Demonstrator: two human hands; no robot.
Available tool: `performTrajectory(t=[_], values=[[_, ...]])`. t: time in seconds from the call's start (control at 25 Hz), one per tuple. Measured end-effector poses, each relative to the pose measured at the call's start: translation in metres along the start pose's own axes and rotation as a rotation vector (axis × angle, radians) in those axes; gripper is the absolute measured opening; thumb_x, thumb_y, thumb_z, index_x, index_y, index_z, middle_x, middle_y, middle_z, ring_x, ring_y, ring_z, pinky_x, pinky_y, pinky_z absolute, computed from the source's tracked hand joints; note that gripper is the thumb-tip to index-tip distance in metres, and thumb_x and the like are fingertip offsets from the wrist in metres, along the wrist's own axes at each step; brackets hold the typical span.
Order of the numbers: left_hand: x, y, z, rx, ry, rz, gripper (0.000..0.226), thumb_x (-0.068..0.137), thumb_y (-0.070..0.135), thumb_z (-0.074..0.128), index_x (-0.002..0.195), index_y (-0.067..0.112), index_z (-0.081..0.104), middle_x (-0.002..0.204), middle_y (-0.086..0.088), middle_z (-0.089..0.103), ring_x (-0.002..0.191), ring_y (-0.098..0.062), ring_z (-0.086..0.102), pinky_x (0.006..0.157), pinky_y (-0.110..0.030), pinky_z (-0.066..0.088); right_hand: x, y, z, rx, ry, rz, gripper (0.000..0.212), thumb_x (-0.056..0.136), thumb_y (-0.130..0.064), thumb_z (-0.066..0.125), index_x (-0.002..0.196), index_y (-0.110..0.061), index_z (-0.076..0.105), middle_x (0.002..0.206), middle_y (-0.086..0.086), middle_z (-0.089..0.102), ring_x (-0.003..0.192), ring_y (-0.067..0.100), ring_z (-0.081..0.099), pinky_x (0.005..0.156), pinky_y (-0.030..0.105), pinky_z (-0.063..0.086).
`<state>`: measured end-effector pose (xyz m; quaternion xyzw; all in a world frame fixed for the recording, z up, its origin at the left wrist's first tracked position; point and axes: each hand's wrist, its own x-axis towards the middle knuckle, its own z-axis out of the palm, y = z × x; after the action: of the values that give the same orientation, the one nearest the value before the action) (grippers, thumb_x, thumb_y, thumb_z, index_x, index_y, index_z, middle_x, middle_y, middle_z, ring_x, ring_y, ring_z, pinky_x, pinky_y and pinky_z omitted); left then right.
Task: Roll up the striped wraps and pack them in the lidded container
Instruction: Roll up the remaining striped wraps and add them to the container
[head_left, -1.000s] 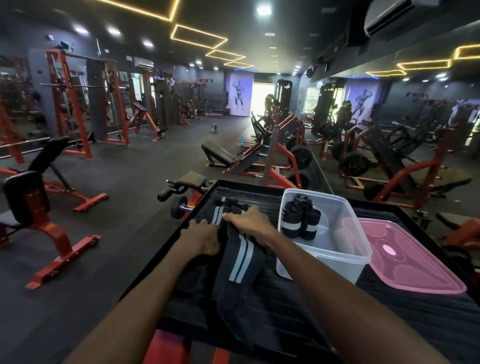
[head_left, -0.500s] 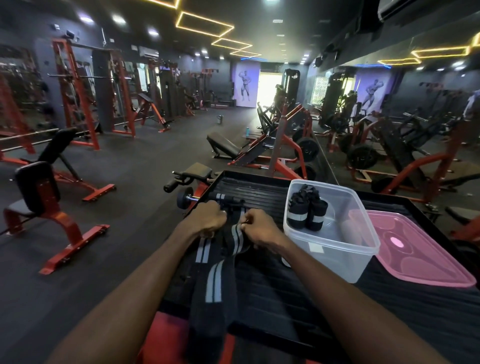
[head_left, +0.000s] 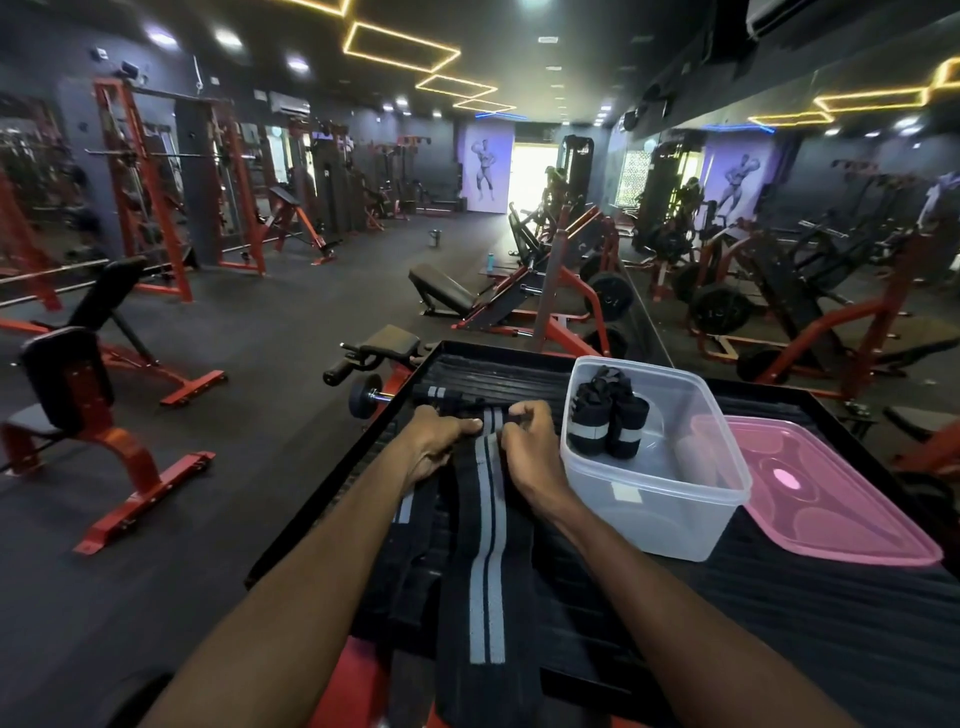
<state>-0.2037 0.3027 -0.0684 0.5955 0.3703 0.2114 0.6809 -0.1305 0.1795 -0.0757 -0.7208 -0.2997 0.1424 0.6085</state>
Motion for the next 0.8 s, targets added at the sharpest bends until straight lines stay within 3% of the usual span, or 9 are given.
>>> performTrajectory(t=[0.16, 0.24, 0.36, 0.44, 0.56, 0.72, 0.8], values=[[-0.004, -0.008, 0.004, -0.062, -0.107, 0.022, 0.029, 0.085, -0.016, 0.057, 0.109, -0.005, 0.069, 0.100, -0.022, 0.074, 0.086, -0.032, 0.073, 0.074, -0.040, 0.063, 0.009, 0.006, 0.002, 0.123, -0.102, 0.156, 0.053, 0.092, -0.019, 0.058, 0.138, -0.014, 0.033, 0.121, 0.005, 0.056, 0.110, 0.021, 0.056, 0.092, 0.034, 0.044], [-0.006, -0.011, 0.004, -0.055, -0.179, 0.031, 0.033, 0.086, -0.016, 0.052, 0.109, -0.001, 0.070, 0.104, -0.023, 0.074, 0.095, -0.035, 0.072, 0.088, -0.045, 0.059, 0.013, 0.012, 0.007, 0.070, -0.049, 0.056, 0.039, 0.095, -0.018, 0.059, 0.131, -0.011, 0.047, 0.115, 0.002, 0.059, 0.107, 0.019, 0.057, 0.087, 0.026, 0.042], [-0.005, -0.015, 0.001, -0.111, -0.222, -0.022, 0.037, 0.084, -0.011, 0.050, 0.115, 0.000, 0.067, 0.101, -0.023, 0.074, 0.092, -0.035, 0.073, 0.086, -0.045, 0.059, 0.020, 0.022, 0.010, 0.039, -0.006, -0.061, 0.015, 0.096, -0.019, 0.060, 0.107, -0.008, 0.063, 0.099, 0.003, 0.067, 0.096, 0.019, 0.062, 0.078, 0.024, 0.043], [-0.003, -0.020, -0.002, -0.156, -0.247, -0.065, 0.040, 0.081, -0.007, 0.050, 0.117, -0.003, 0.065, 0.102, -0.025, 0.073, 0.089, -0.035, 0.073, 0.085, -0.044, 0.059, 0.022, 0.025, 0.011, 0.083, -0.052, -0.034, 0.017, 0.096, -0.025, 0.061, 0.099, -0.009, 0.065, 0.091, 0.001, 0.067, 0.087, 0.016, 0.061, 0.078, 0.028, 0.045], [0.002, -0.026, -0.002, -0.190, -0.278, -0.021, 0.043, 0.077, 0.001, 0.062, 0.120, -0.004, 0.066, 0.116, -0.028, 0.069, 0.105, -0.039, 0.069, 0.102, -0.050, 0.051, 0.022, 0.032, 0.013, 0.075, -0.031, -0.025, 0.026, 0.099, -0.029, 0.056, 0.093, -0.005, 0.066, 0.084, 0.002, 0.064, 0.078, 0.013, 0.056, 0.073, 0.028, 0.043], [0.005, -0.030, 0.003, -0.150, -0.100, 0.281, 0.028, 0.085, 0.012, 0.075, 0.109, -0.001, 0.071, 0.108, -0.018, 0.075, 0.106, -0.030, 0.071, 0.102, -0.047, 0.052, 0.023, 0.039, 0.011, 0.020, -0.028, -0.063, 0.028, 0.100, -0.029, 0.055, 0.095, -0.005, 0.067, 0.083, 0.001, 0.065, 0.074, 0.009, 0.055, 0.067, 0.026, 0.042], [0.006, -0.032, 0.003, -0.076, -0.021, 0.332, 0.026, 0.083, 0.018, 0.079, 0.105, 0.006, 0.074, 0.103, -0.009, 0.077, 0.102, -0.023, 0.072, 0.100, -0.042, 0.054, 0.025, 0.039, 0.011, -0.006, -0.038, -0.088, 0.028, 0.100, -0.029, 0.055, 0.086, -0.007, 0.064, 0.075, -0.002, 0.060, 0.068, 0.009, 0.051, 0.065, 0.029, 0.039]])
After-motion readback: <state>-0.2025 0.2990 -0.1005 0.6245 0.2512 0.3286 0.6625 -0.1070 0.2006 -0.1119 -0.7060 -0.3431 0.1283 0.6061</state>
